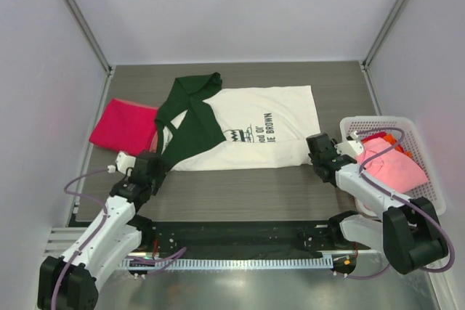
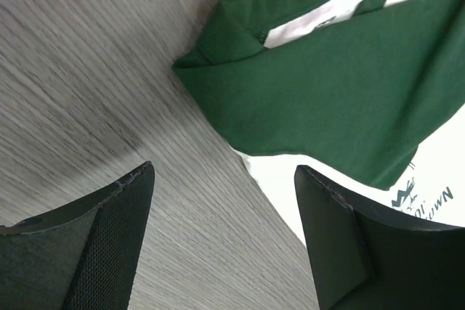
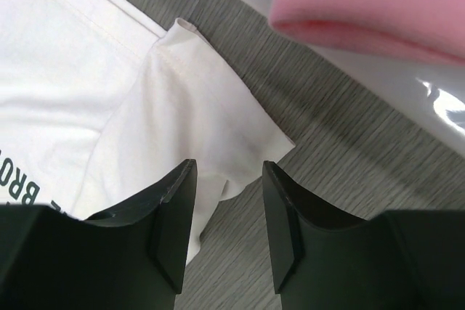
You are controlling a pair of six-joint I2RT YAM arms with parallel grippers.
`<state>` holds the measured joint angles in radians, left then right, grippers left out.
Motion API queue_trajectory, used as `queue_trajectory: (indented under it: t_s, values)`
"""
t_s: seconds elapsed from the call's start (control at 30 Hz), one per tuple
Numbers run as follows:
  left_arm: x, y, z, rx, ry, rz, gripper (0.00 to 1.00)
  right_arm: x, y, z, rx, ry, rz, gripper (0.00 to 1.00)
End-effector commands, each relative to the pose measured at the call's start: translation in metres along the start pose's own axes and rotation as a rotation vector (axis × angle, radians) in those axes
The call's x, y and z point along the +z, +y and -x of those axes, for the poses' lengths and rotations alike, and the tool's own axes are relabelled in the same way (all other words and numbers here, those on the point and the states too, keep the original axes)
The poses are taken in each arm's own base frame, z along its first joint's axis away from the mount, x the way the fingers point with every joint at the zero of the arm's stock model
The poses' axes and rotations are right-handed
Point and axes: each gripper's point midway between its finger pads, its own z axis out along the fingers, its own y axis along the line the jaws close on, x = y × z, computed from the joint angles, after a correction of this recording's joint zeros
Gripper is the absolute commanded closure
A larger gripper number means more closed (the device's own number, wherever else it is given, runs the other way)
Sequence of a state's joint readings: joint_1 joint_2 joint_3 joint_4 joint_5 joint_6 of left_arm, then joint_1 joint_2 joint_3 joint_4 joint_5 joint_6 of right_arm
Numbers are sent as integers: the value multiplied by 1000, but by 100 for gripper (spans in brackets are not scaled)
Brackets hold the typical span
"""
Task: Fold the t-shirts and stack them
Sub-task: Fold the tshirt
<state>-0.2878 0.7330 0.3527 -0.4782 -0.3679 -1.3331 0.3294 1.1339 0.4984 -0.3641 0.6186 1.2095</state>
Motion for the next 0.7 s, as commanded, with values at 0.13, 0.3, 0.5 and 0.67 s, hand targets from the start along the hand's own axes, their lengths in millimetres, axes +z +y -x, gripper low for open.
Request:
queue_trajectory:
  t_s: [0.13,0.3,0.5,0.67]
  values:
    - [23,9,2,-150,-73,18,31,-18,13,18,45,-72,29,53]
    - [38,12,-4,-187,-73,62,40,-27,12,10,59,-70,51,52]
    - [49,12,-1,-186,-105,78,89,-23,7,3,60,-64,26,51]
    - [44,19,8,-192,-153,78,96,-16,0,-3,74,-68,-8,47]
